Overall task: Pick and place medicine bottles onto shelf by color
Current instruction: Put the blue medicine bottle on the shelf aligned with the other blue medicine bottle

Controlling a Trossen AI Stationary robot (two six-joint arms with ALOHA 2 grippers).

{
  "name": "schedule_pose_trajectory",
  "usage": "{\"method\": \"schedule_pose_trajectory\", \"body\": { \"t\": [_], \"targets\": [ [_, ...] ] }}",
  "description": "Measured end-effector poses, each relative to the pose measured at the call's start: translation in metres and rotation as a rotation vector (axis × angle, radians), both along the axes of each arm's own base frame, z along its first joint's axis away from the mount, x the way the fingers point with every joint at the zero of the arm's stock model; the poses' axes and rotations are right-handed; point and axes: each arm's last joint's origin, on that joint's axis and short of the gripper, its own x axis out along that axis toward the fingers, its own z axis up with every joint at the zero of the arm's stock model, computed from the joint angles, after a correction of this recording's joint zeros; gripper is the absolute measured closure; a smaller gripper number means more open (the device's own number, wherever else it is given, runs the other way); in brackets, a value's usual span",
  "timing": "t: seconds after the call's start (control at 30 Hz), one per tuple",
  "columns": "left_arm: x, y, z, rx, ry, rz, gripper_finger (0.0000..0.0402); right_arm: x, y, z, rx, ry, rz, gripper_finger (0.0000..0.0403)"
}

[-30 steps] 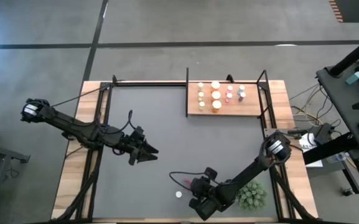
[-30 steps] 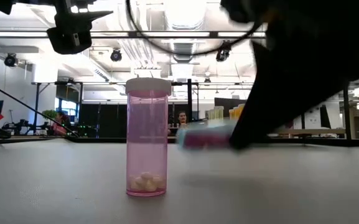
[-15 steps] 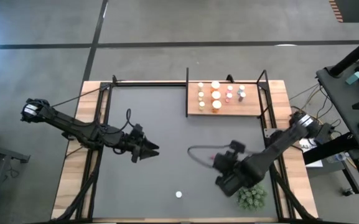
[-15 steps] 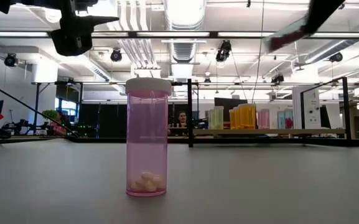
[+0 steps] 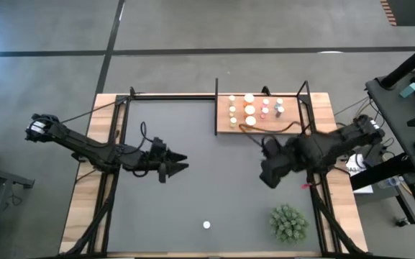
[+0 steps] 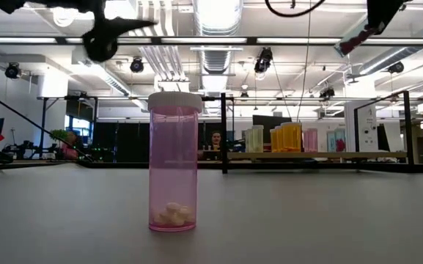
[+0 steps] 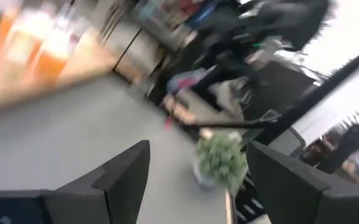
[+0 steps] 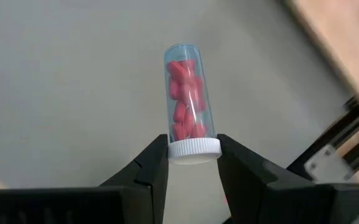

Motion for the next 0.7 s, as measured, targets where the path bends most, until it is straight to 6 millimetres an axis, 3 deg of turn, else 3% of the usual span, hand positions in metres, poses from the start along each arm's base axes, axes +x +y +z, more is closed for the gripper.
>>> {"method": "schedule_pose_trajectory", "body": {
  "t": [0.2, 0.33, 0.5, 0.7],
  "targets": [
    [0.027, -0.006, 0.017, 0.468, -0.226, 0.061, 0.0151, 0.001, -0.028, 0.006, 0.215, 0.022, -0.043, 0.0291],
    [0.054, 0.002, 0.024, 0.717, -0.177, 0.213, 0.0151, 0.008, -0.045, 0.012, 0.291, 0.003, -0.052, 0.0291],
    [0.093, 0.038, 0.025, 0.802, -0.024, 0.324, 0.0151, 0.022, -0.067, 0.025, 0.329, -0.057, -0.050, 0.0291],
    [0.125, 0.060, 0.024, 0.857, 0.080, 0.187, 0.0151, 0.033, -0.095, 0.050, 0.308, -0.165, -0.076, 0.0291]
  ]
}}
